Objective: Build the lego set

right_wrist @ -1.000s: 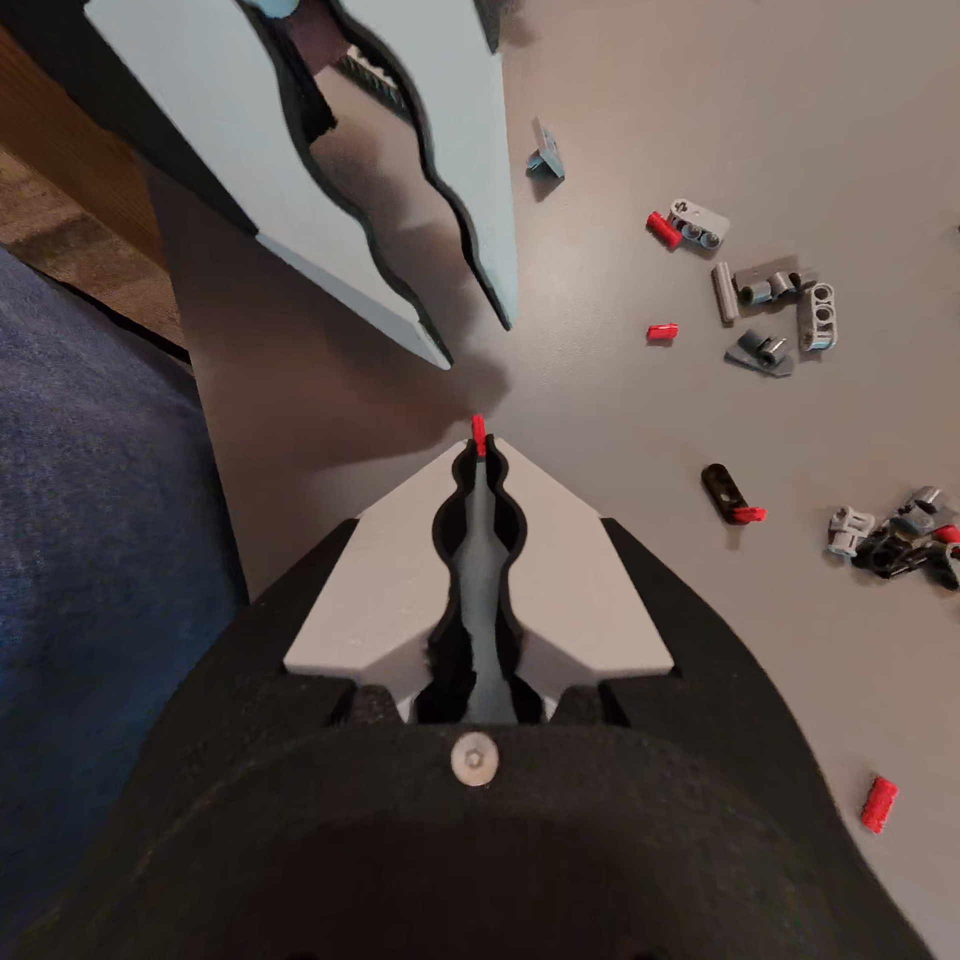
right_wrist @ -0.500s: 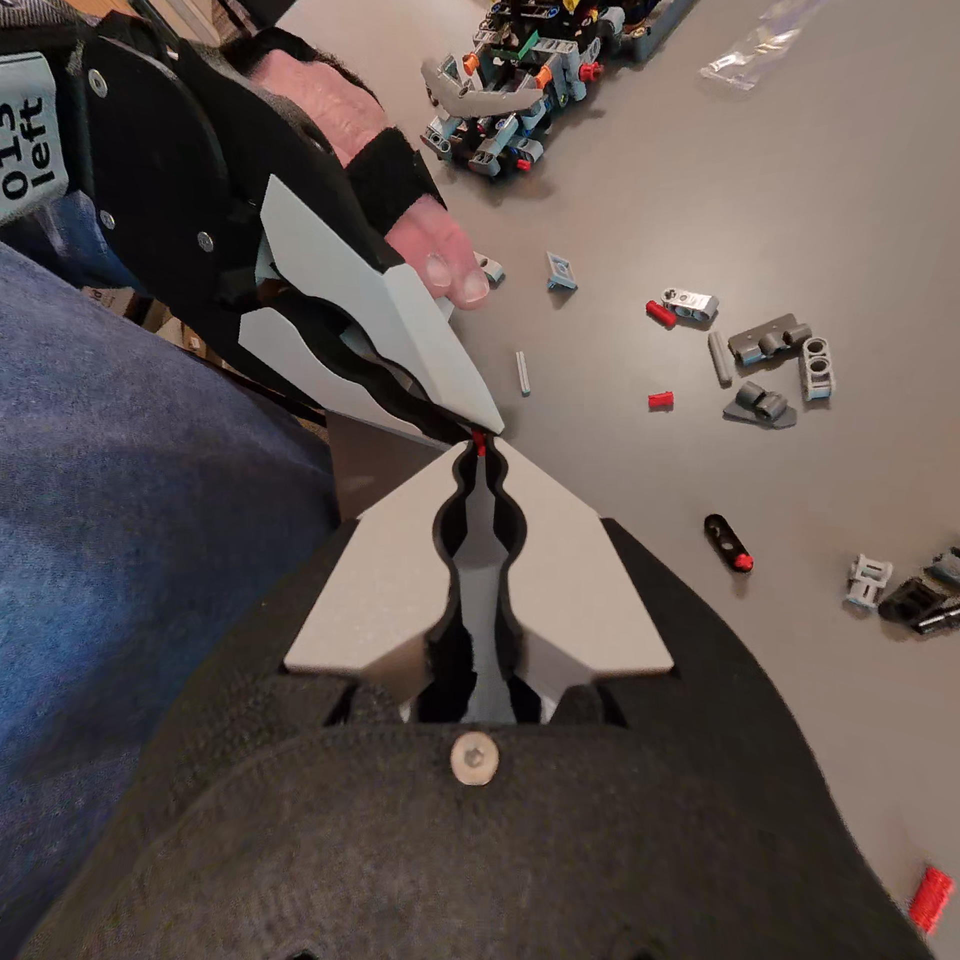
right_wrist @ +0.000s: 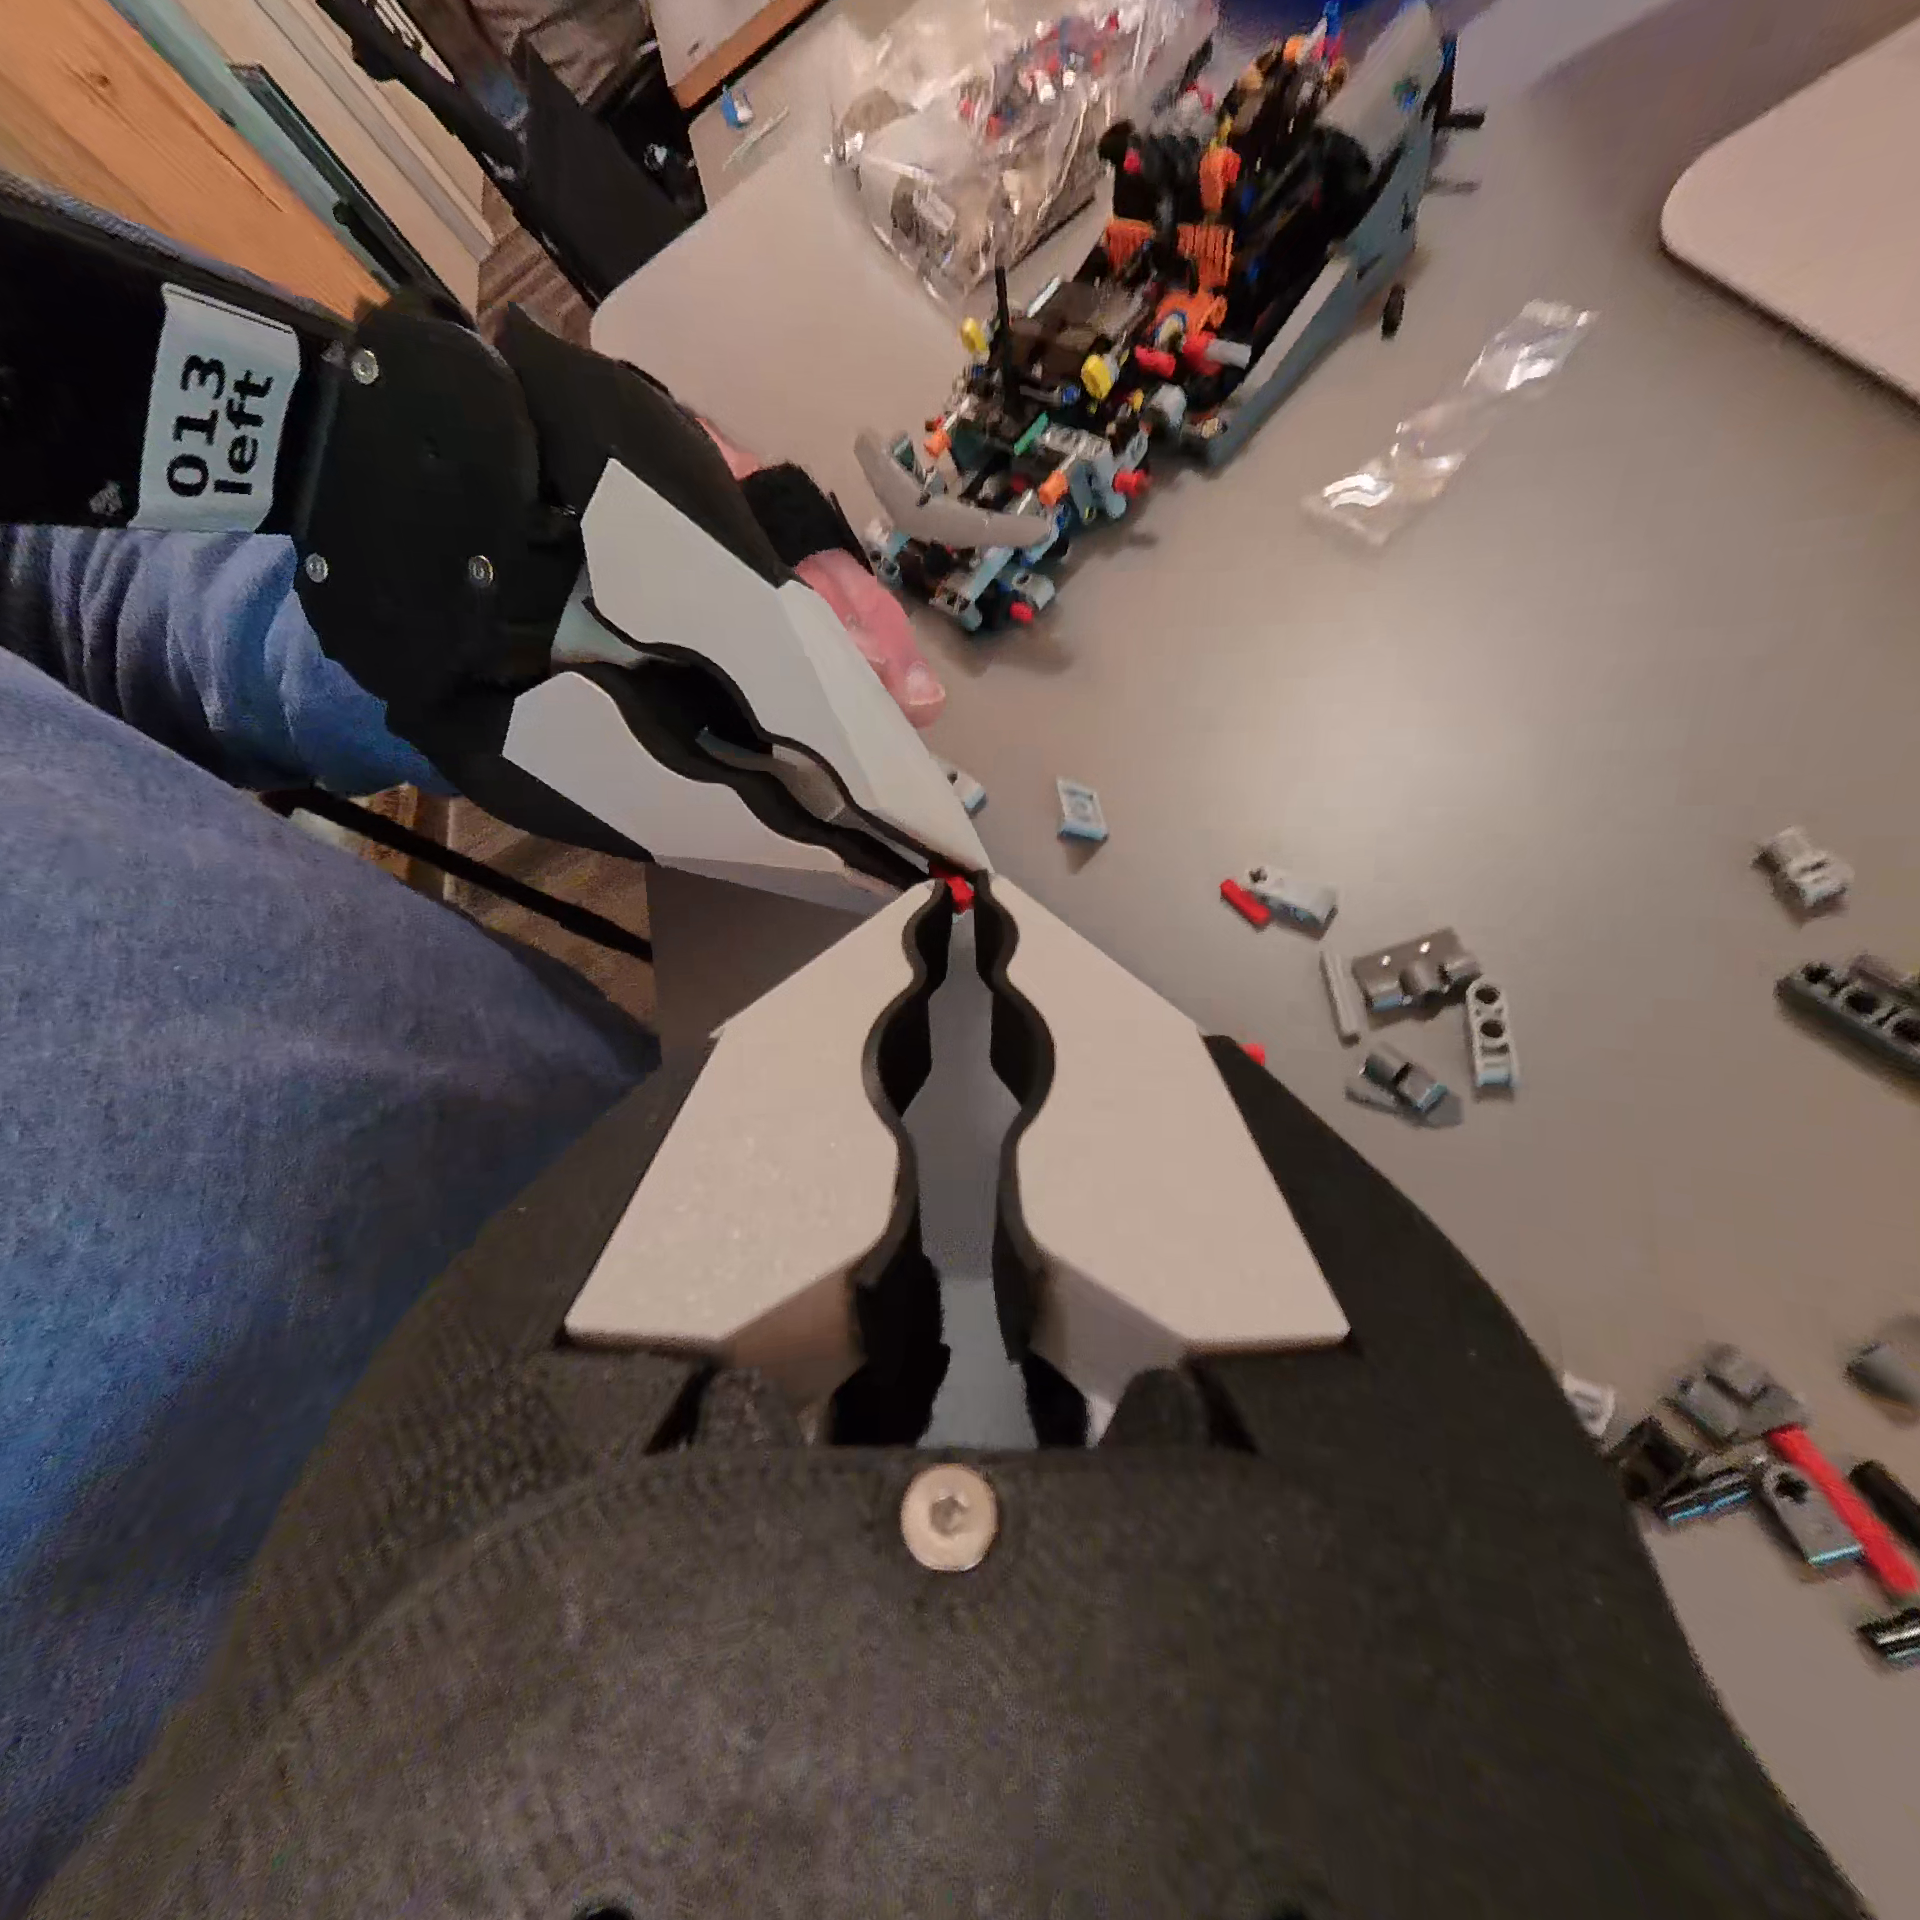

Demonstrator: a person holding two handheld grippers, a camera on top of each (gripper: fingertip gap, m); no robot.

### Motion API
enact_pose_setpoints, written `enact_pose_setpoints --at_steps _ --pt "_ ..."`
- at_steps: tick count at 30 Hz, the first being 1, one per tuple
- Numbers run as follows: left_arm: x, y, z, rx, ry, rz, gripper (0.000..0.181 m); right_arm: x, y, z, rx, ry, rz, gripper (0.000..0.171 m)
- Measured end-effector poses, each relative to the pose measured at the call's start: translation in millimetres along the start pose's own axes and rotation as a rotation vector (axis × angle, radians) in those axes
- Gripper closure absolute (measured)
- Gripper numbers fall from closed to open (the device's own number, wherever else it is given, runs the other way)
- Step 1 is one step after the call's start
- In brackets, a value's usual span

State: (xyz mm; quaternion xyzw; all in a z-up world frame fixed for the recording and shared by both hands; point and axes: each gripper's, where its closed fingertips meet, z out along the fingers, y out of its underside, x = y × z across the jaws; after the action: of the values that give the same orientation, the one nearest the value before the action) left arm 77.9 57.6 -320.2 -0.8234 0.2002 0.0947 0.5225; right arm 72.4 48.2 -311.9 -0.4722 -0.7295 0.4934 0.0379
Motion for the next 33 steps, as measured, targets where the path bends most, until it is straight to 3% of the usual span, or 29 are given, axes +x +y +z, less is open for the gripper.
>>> enact_pose_setpoints --at_steps 10,21,33 --pt "-32.7 -22.2 -15.2 0.155 0.013 -0.242 0.179 -0.6 -44.8 -10.2 0.156 0.069 -0.074 0.170" --pt "-41.4 -41.8 -16.4 0.286 0.062 -0.359 0.179 2.7 -52.0 -33.6 0.192 0.065 -0.075 0.162" --pt "-42.9 -50.4 -12.8 0.243 -0.051 -0.084 0.179 -4.8 -54.1 -35.8 0.251 -0.142 0.157 0.165"
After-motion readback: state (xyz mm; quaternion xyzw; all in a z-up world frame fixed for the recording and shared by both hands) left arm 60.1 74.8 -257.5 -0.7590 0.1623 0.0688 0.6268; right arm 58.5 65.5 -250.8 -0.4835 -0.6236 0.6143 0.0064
